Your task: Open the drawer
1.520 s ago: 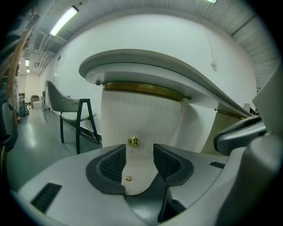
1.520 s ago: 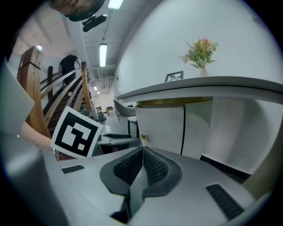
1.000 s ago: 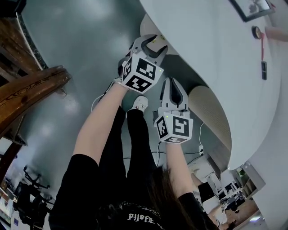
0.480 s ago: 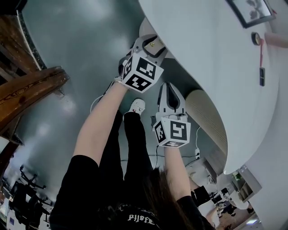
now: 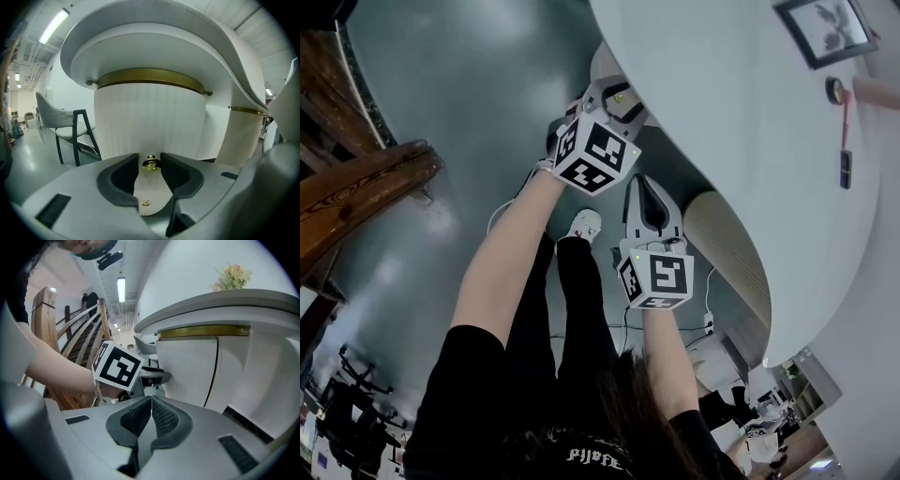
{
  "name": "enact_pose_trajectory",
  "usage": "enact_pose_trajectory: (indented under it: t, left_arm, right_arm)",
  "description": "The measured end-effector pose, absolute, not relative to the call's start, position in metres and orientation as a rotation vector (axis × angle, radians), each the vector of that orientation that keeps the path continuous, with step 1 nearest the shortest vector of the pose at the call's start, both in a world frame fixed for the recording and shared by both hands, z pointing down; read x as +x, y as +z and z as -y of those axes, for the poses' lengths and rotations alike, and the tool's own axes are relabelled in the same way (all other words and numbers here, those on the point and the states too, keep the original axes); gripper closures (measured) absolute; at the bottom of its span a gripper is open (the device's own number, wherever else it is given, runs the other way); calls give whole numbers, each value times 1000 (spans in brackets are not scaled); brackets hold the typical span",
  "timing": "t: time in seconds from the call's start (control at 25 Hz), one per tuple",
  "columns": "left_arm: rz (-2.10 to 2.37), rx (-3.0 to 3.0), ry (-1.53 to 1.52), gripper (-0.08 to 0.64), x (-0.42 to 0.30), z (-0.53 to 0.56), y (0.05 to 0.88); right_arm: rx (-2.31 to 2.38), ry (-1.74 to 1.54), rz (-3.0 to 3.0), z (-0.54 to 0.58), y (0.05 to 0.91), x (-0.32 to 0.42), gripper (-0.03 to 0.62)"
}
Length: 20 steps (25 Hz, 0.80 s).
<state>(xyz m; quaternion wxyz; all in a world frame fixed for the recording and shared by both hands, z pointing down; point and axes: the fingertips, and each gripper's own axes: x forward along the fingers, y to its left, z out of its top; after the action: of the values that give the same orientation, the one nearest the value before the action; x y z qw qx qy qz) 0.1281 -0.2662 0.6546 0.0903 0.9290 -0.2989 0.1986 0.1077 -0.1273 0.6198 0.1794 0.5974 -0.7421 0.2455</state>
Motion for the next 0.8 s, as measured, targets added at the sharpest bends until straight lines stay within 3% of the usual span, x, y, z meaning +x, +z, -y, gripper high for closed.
enact_pose_trajectory:
  t: [0.8]
  left_arm:
    - [826, 2734, 553, 439, 128, 263, 659]
  right_arm:
    - [1687, 706, 2103, 135, 619, 106, 565]
